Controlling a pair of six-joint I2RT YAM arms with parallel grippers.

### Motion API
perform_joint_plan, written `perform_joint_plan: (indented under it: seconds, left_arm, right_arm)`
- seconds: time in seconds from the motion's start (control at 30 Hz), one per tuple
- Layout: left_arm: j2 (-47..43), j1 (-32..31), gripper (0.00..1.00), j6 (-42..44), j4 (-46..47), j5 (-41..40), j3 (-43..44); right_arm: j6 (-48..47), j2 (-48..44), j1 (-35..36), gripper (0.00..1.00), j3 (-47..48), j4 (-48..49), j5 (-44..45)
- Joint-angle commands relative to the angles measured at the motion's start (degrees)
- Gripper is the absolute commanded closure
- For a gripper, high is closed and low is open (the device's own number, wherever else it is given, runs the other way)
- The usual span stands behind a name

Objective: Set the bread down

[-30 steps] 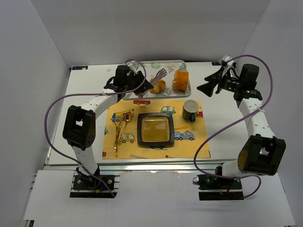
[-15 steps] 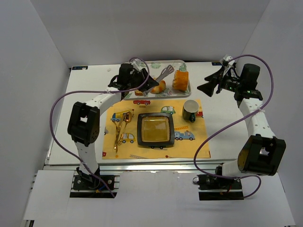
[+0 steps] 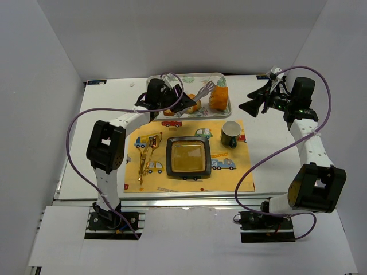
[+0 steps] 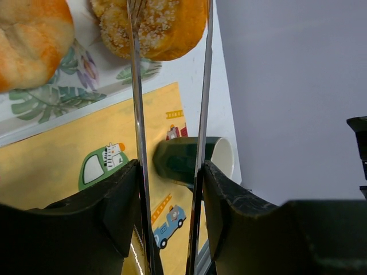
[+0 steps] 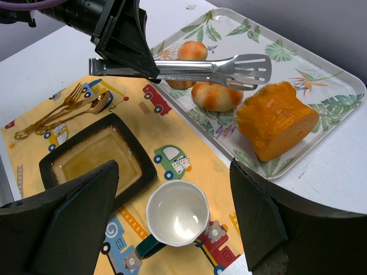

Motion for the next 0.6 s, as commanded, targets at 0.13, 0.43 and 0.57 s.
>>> perform_joint_plan:
  seconds: [0.13, 0.43, 0.57]
  left_arm:
    - [-0.1, -0.4, 0.44, -1.7, 3.9, 2.8, 2.0]
    - [1.3, -0.4, 0.44, 2.4, -2.5, 2.3, 5.0]
    - [1.8, -0.4, 0.44, 2.0, -1.9, 2.9, 5.2]
  right_arm:
    - [0.3, -1.6, -0.4, 0.18, -0.2, 2.6, -1.4]
    - [0.6, -2.0, -0.6, 0.18, -0.6, 3.3, -1.8]
    - [0.7, -2.1, -0.7, 0.18, -0.7, 3.4, -1.8]
